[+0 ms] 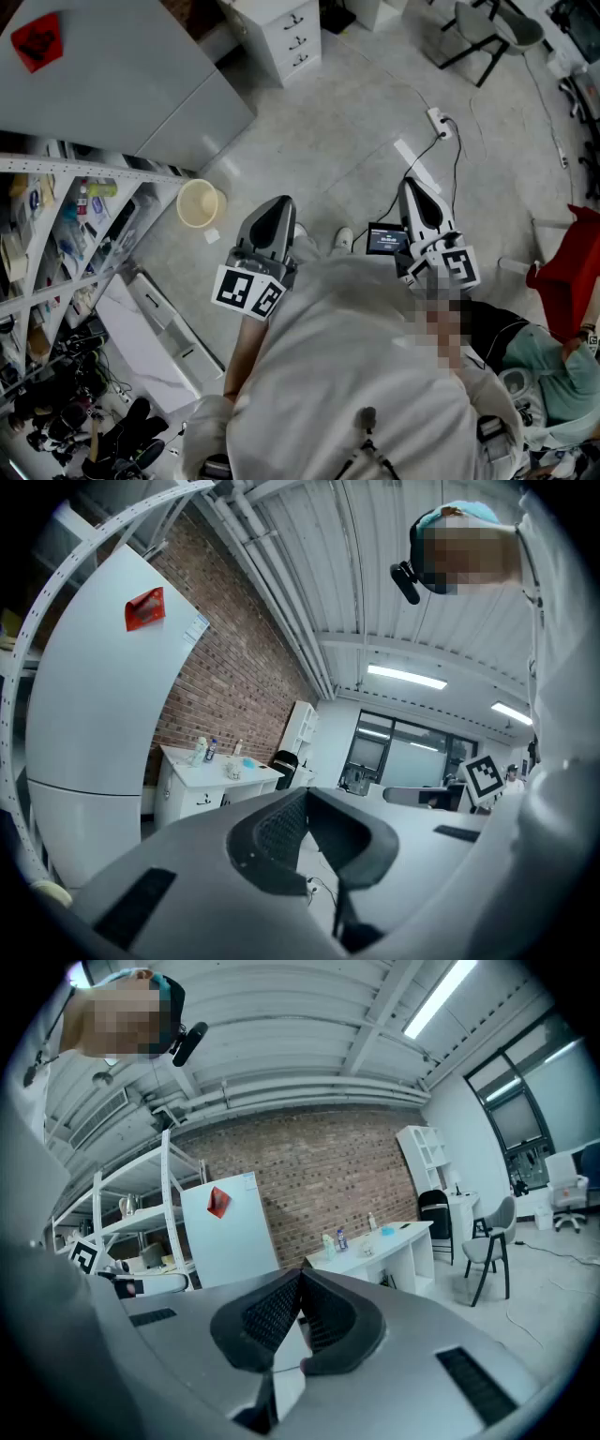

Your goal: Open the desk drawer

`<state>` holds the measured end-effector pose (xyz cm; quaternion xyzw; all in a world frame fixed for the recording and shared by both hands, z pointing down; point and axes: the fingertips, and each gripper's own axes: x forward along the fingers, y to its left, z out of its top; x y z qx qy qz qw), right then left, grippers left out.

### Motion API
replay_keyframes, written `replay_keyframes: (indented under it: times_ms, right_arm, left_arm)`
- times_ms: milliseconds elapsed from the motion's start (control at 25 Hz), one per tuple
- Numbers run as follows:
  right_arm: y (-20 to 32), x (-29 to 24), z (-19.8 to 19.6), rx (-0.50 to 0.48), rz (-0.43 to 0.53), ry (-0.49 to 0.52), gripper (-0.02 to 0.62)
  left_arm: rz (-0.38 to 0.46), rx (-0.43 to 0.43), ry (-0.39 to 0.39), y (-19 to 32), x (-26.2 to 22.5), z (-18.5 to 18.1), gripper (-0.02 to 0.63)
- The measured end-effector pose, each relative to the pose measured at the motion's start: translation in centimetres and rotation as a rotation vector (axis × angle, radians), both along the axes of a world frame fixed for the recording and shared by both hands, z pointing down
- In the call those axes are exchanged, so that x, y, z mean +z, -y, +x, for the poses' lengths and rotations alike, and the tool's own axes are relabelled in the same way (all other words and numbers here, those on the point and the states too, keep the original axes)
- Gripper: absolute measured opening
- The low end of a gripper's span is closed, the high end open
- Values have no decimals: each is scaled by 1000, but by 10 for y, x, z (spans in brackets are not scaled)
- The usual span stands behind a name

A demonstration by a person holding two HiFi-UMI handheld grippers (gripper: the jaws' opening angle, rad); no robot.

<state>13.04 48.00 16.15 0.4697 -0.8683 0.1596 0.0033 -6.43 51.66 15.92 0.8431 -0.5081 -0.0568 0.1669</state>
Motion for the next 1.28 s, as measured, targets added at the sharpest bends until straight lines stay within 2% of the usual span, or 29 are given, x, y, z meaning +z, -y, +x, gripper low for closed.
replay_keyframes:
  times_ms: [200,400,680,920,1120,1280]
  right_arm:
    - [-17,-16,-1,19,19,-8,26]
    - [-25,-14,-8,-2,4,-6,26]
    - [-26,-17,-16,-22,22,18,26]
    - [-22,-19,0,-39,31,22,26]
    - [-24,-16,22,-58,42,13,26]
    - [-22,-10,46,-31,26,8,26]
  left_arm:
    - [0,2,-11,-10,-9,-7,8]
    - [21,-7,-13,-11,-20,-11,8]
    - [5,-13,-10,-19,-15,-11,8]
    - [22,-40,5,-18,-21,-3,8]
    - [25,-44,14,-17,-17,20,8]
    - [25,-44,13,-14,-14,36,8]
